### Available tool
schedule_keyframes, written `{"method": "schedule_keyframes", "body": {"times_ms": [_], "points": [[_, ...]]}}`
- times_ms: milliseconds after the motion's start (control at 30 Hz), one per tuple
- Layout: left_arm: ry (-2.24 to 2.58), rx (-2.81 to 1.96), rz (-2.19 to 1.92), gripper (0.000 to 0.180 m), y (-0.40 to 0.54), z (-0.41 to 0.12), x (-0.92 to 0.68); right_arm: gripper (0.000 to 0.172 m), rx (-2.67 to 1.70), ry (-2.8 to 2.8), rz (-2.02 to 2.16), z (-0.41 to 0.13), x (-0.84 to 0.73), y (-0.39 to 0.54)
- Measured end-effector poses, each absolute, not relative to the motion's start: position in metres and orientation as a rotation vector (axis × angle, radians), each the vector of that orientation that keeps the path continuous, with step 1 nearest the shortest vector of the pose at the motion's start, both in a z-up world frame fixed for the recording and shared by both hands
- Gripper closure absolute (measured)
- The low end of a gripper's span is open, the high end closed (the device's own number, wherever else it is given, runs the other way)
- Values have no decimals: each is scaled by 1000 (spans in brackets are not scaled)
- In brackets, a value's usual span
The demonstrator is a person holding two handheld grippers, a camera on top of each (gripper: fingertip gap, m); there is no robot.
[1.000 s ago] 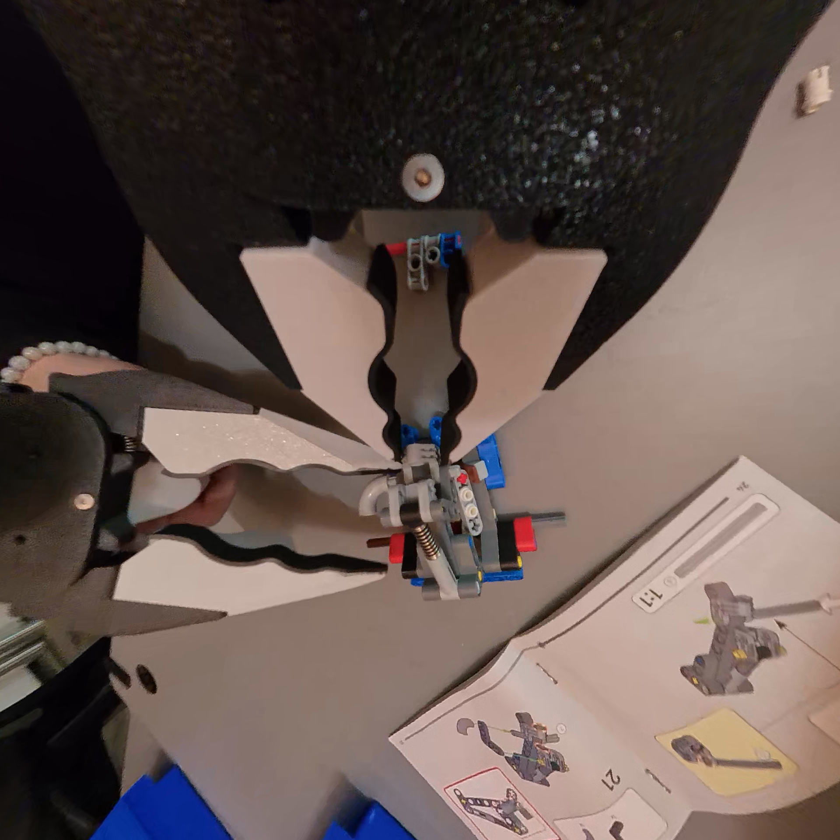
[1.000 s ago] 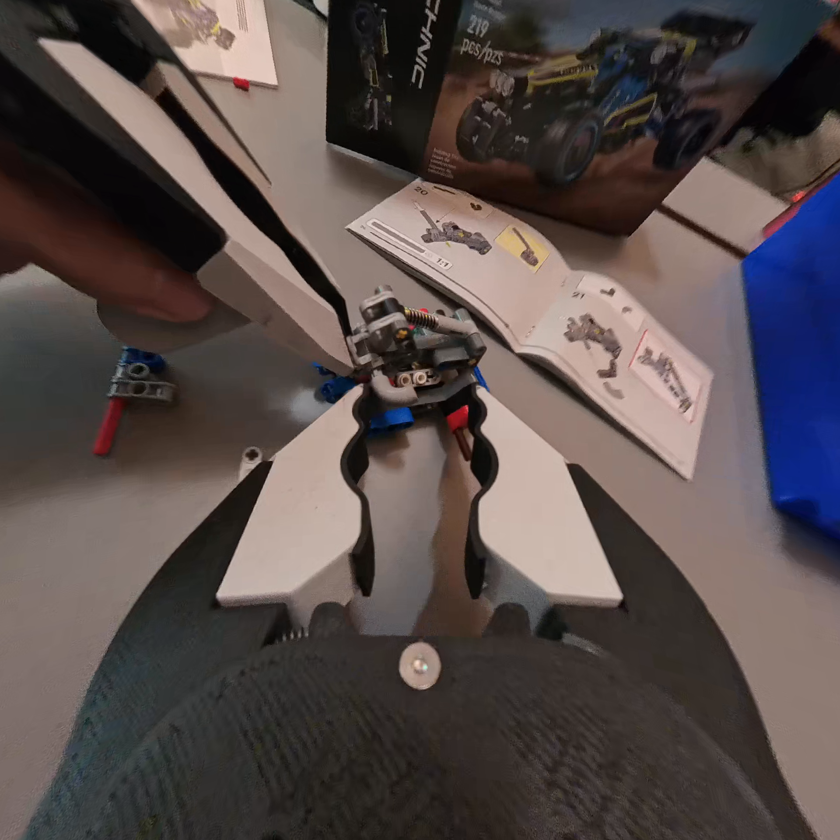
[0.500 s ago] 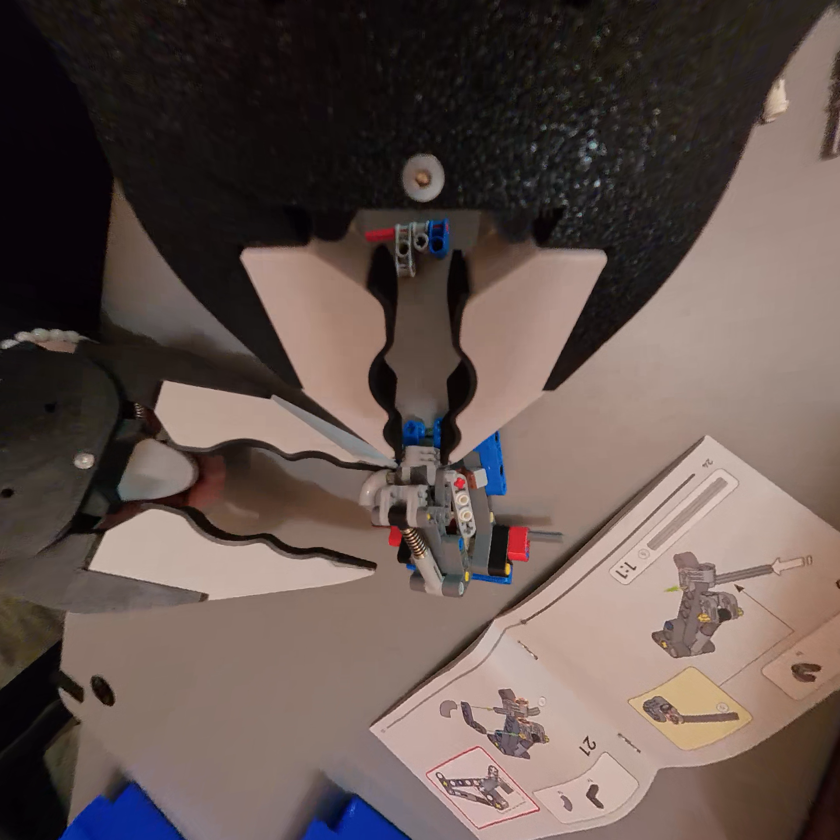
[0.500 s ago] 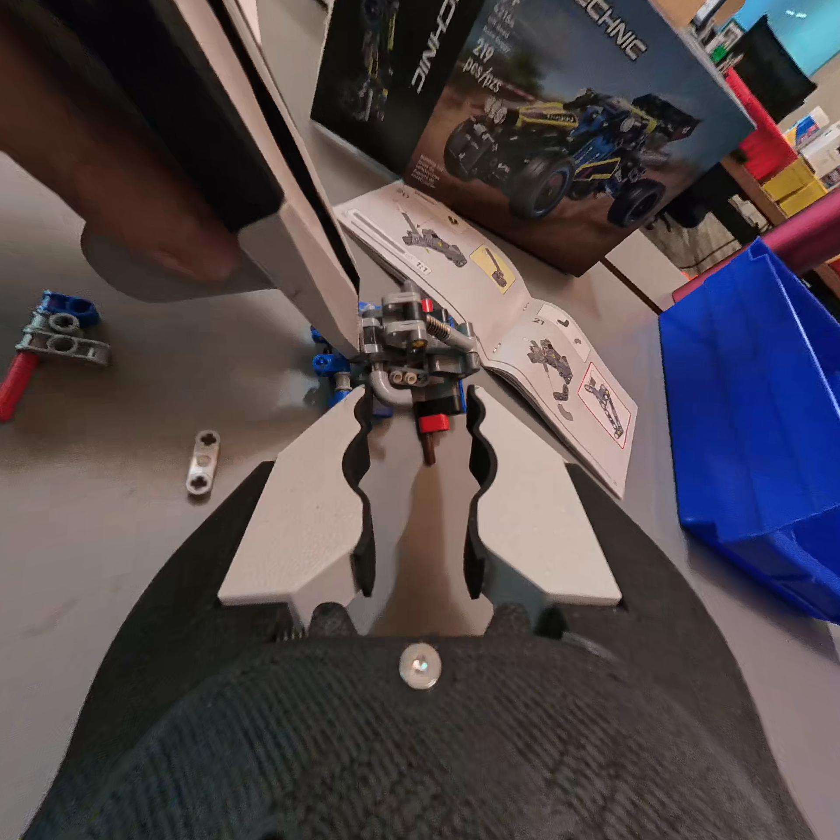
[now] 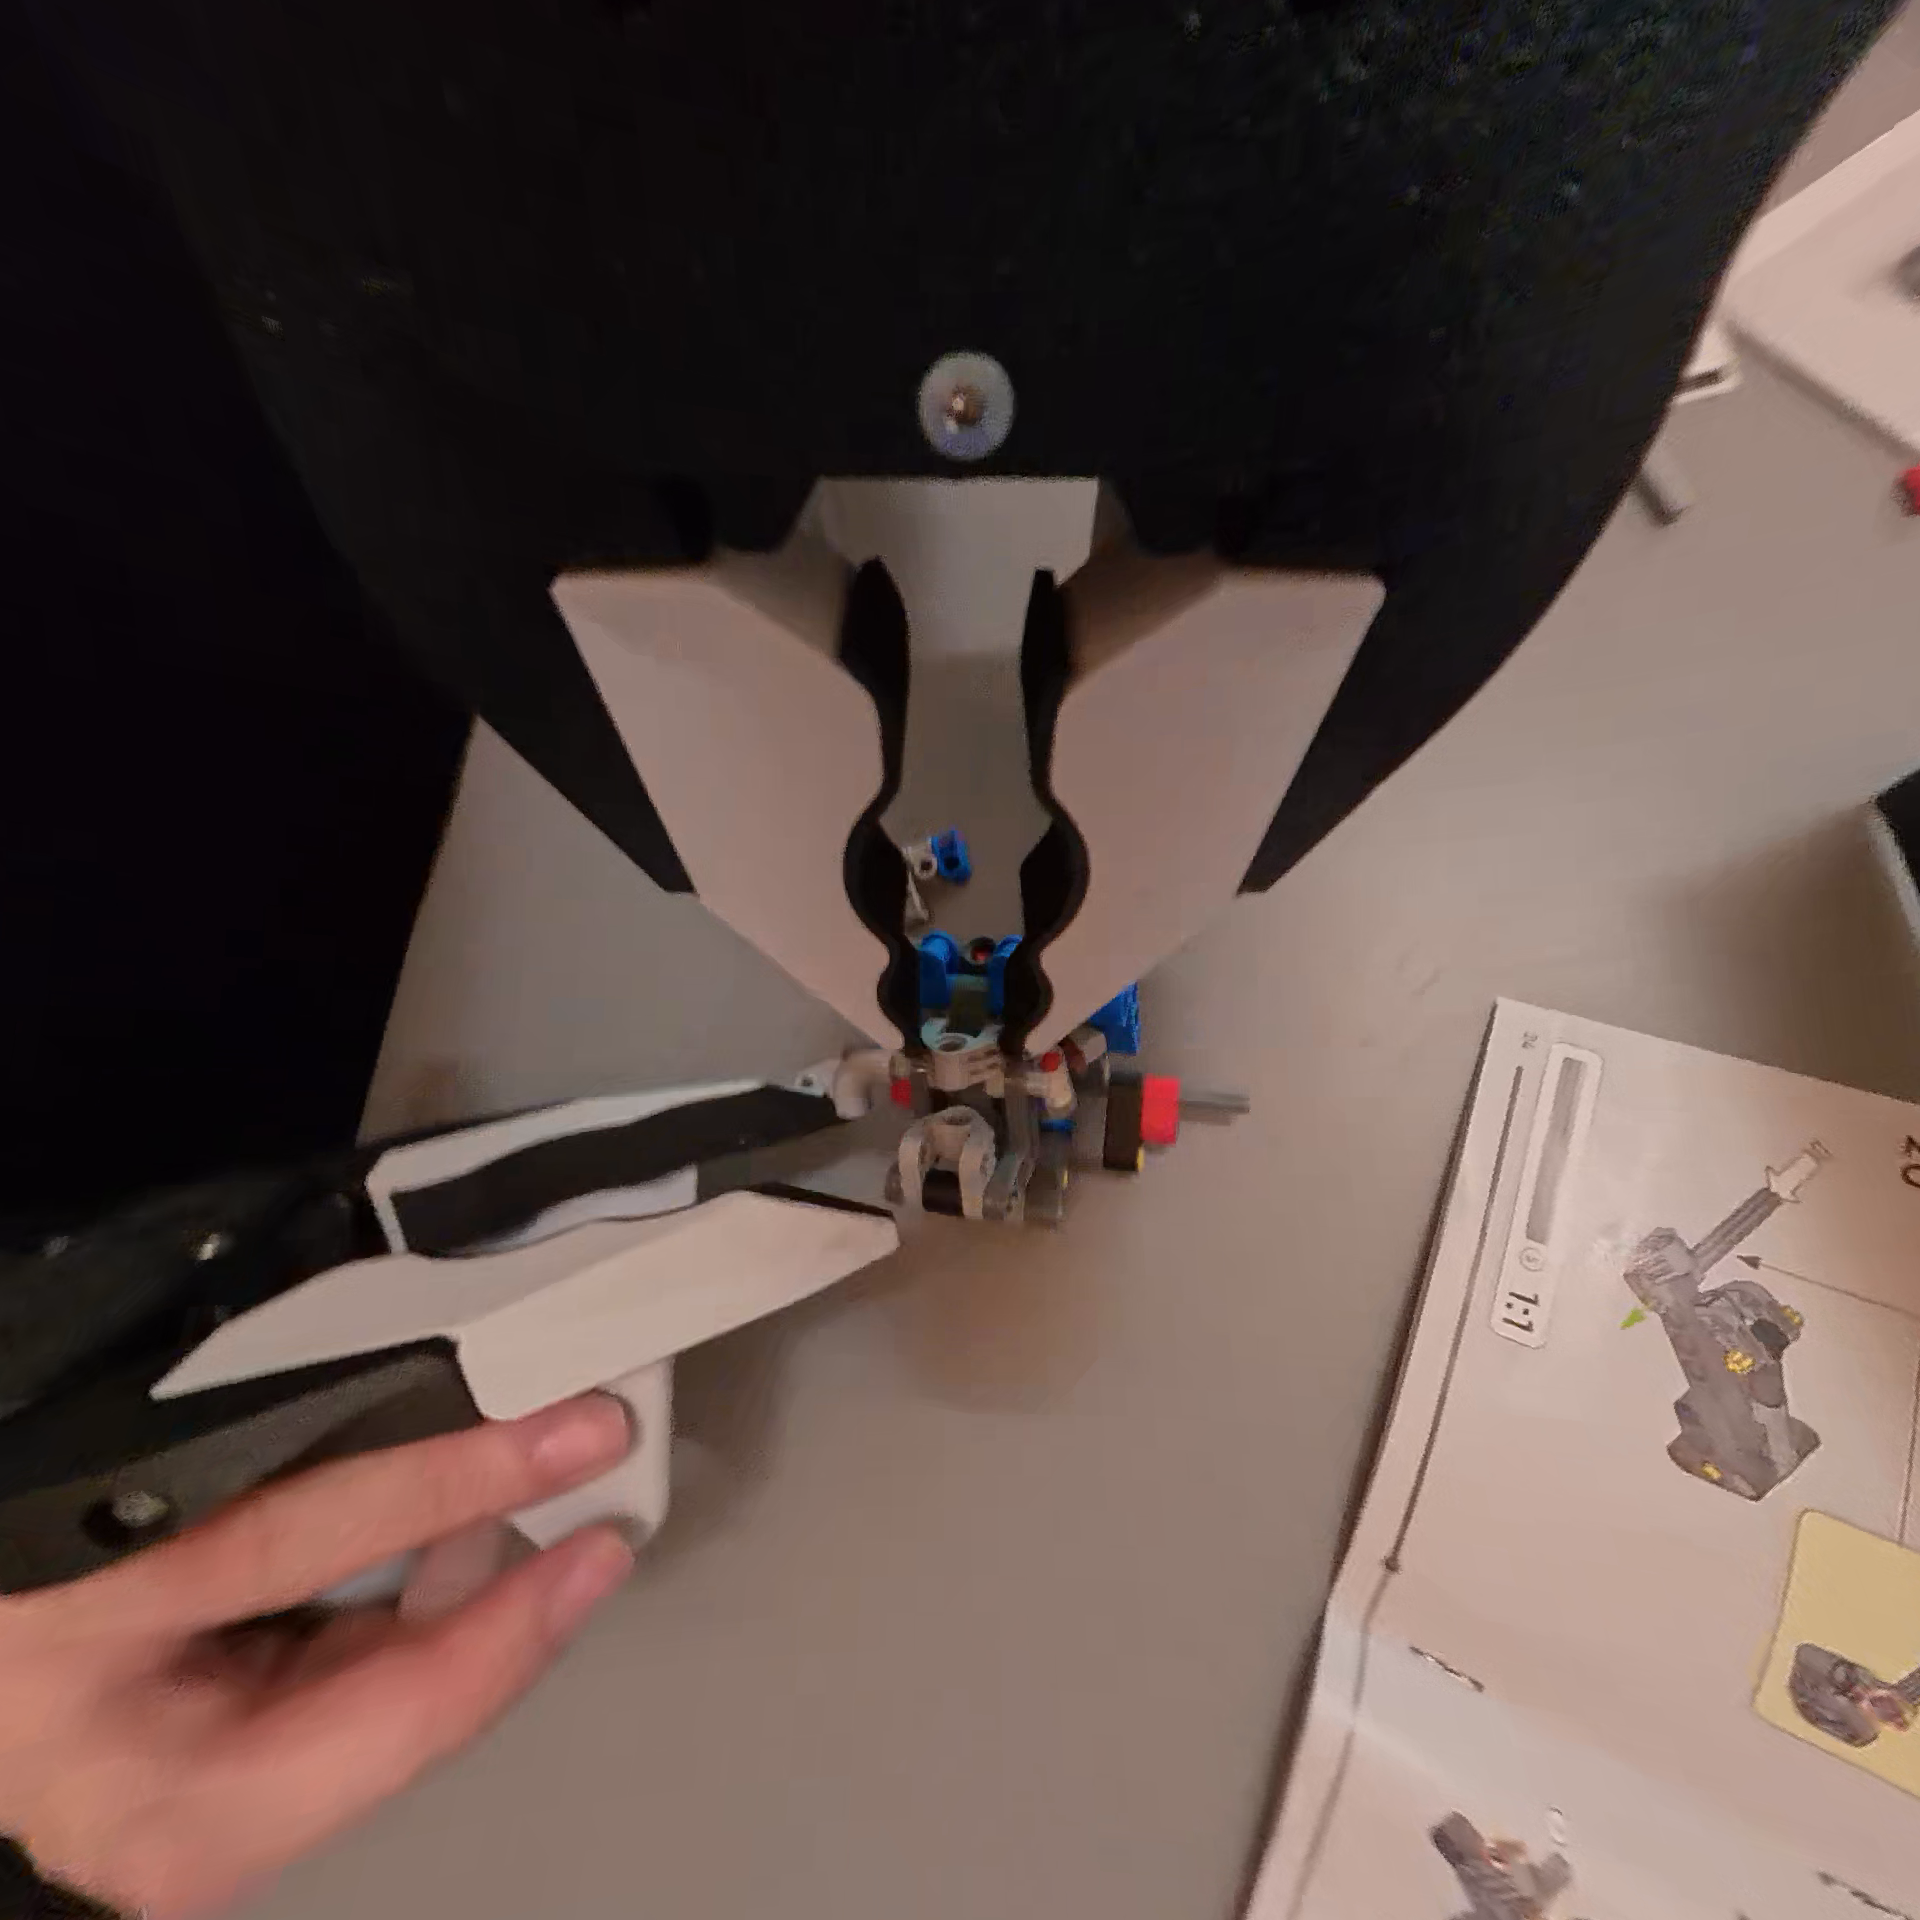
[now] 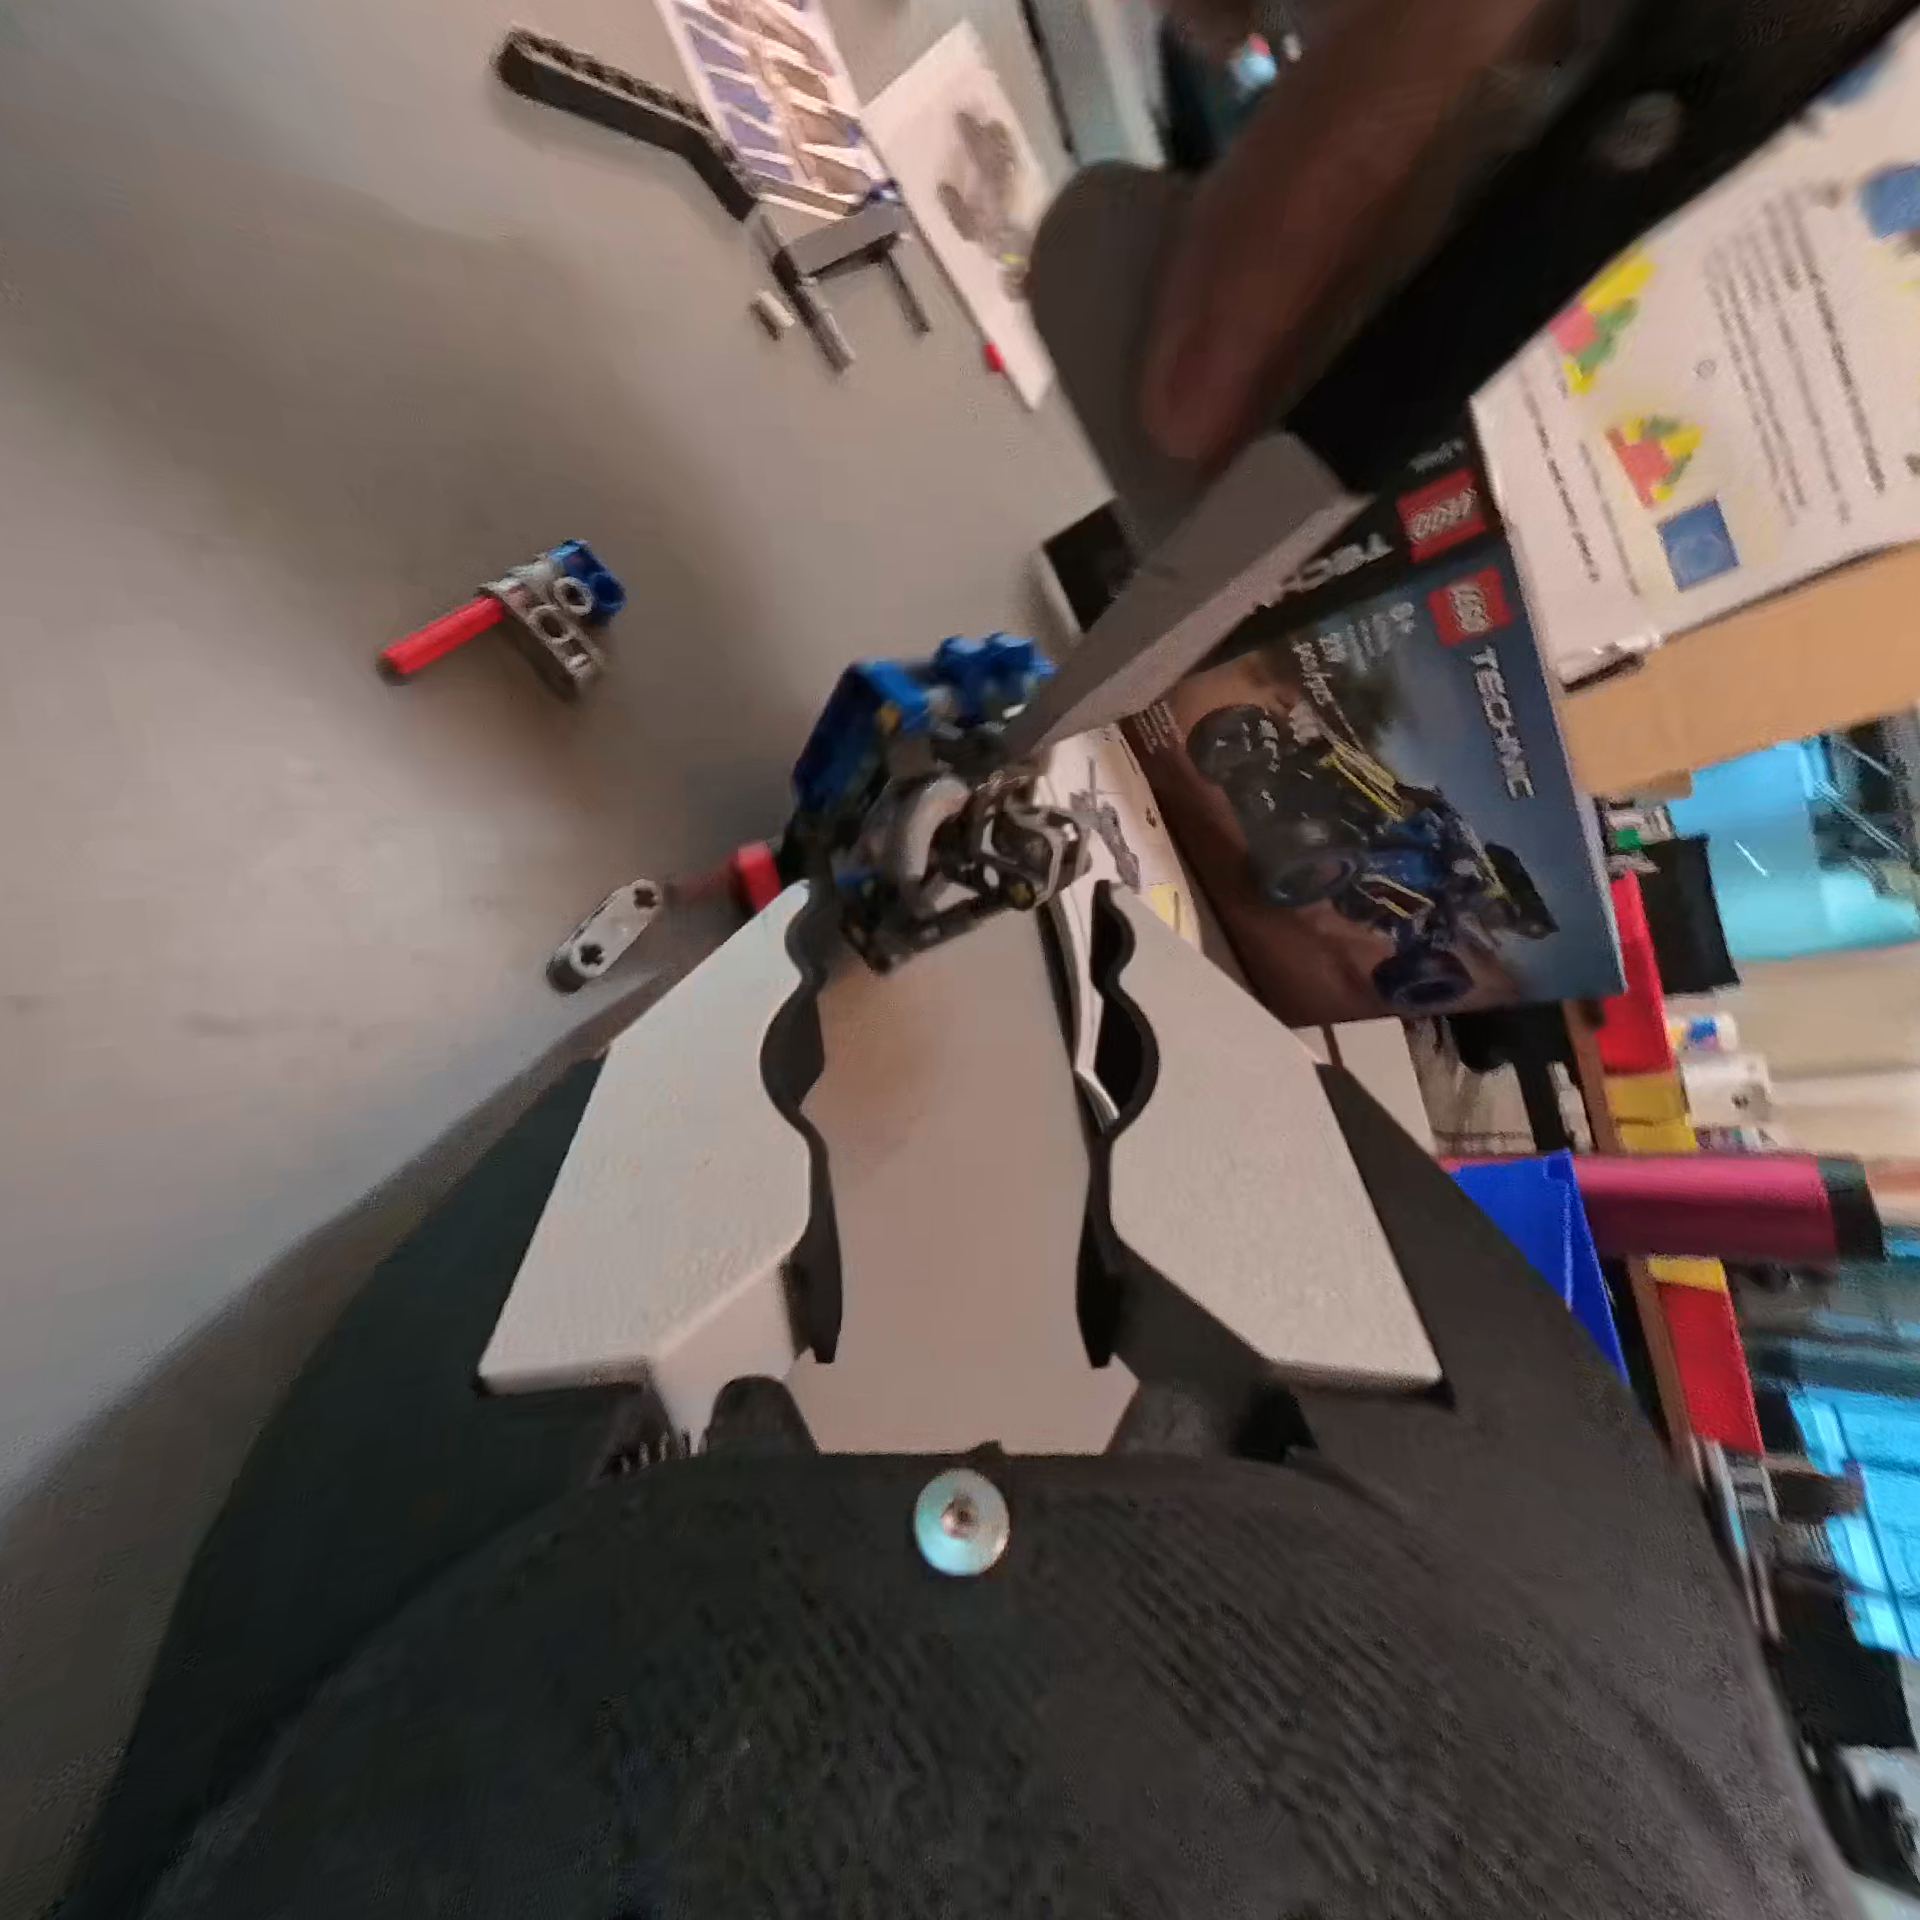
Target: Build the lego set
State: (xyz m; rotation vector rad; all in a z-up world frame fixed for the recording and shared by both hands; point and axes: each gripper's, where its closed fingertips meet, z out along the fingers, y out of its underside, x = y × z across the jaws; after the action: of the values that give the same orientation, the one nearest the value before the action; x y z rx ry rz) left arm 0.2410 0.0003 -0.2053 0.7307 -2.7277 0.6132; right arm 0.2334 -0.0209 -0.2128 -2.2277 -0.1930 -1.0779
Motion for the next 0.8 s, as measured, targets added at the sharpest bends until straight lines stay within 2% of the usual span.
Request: {"method": "schedule_keyframes", "body": {"times_ms": [200, 233, 267, 333, 400, 500, 533, 667, 800], "points": [[-2816, 524, 349, 169, 7, -206, 241, 127, -2043, -46, -682, -201, 231, -12], [-2826, 505, 371, 169, 4, -207, 240, 127, -2030, -26, -578, -206, 229, -9], [-2852, 485, 395, 169, 2, -208, 240, 135, -2041, -21, -515, -211, 229, -7], [-2908, 438, 440, 169, 3, -206, 240, 133, -2039, 8, -530, -212, 238, -4], [-2956, 373, 538, 169, 4, -204, 242, 138, -1998, 46, -502, -206, 245, -3], [-3014, 303, 669, 169, 13, -200, 247, 135, -1953, 78, -388, -202, 247, 2], [-3036, 285, 692, 169, 16, -198, 249, 140, -1948, 64, -363, -203, 246, 5], [-3013, 259, 784, 169, 21, -197, 248, 140, -1962, 12, -379, -212, 249, 17], [-2964, 276, 907, 169, 21, -200, 249, 135, -1954, 9, -360, -212, 257, 23]]}}
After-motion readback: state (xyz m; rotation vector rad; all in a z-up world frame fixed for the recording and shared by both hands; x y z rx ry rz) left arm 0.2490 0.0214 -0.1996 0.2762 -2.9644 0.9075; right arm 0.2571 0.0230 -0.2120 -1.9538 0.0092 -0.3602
